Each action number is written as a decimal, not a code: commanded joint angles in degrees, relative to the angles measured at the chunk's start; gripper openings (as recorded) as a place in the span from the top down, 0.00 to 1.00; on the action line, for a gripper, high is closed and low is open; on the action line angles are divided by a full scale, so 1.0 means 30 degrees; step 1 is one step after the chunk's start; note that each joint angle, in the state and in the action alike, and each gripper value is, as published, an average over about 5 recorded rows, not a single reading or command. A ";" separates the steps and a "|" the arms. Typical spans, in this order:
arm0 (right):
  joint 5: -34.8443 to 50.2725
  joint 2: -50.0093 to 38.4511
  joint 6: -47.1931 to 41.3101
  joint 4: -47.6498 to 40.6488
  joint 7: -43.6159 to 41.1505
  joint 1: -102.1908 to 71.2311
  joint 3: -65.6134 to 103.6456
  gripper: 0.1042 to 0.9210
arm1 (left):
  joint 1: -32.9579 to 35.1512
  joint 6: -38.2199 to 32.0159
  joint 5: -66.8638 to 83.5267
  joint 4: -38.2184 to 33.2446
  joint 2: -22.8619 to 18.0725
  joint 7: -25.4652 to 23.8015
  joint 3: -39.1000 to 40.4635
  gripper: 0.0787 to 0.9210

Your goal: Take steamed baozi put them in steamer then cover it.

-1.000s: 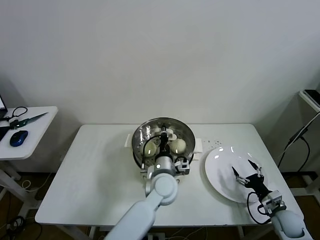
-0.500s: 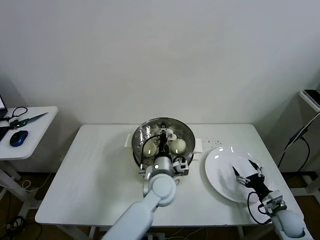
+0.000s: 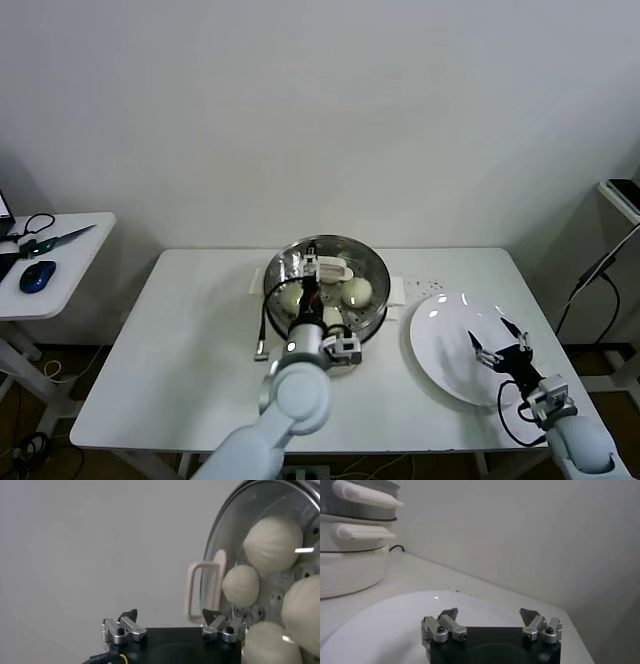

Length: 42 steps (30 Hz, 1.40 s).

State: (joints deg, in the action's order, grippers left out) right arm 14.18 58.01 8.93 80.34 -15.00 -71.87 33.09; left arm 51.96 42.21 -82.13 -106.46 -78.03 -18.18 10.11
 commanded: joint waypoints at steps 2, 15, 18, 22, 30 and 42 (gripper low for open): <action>0.0905 0.0020 -0.1279 0.1086 0.0232 -0.0406 0.0488 0.12 | 0.3753 0.0703 0.2837 -0.5965 0.2724 0.1252 -0.2212 0.12; 0.1073 0.0442 -0.1157 0.2635 0.0259 -0.1418 0.1051 0.12 | 1.0105 -0.5932 1.7283 -0.6944 0.1601 0.7670 -1.2890 0.12; 0.1149 0.0623 -0.1091 0.2863 0.0256 -0.1503 0.1092 0.12 | 1.1392 -0.8099 2.1569 -0.6380 0.0584 0.9275 -1.4914 0.12; 0.1246 0.0777 -0.0995 0.3093 0.0216 -0.1692 0.1107 0.12 | 1.2363 -1.1279 2.4830 -0.5026 -0.0616 0.9684 -1.7061 0.12; 0.1403 0.0771 -0.0651 0.3495 -0.0050 -0.2259 0.1286 0.12 | 1.3716 -1.4820 2.8127 -0.1735 -0.1510 0.9161 -1.8638 0.12; 0.1969 0.1090 -0.0755 0.3881 0.0235 -0.2635 0.1571 0.12 | 1.4268 -1.6192 2.9133 -0.1366 -0.2018 0.8170 -1.8767 0.12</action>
State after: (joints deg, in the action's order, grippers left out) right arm 19.06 60.91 6.61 91.08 -14.60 -78.93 37.45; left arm 91.03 4.59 -4.16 -113.84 -81.99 6.70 -41.56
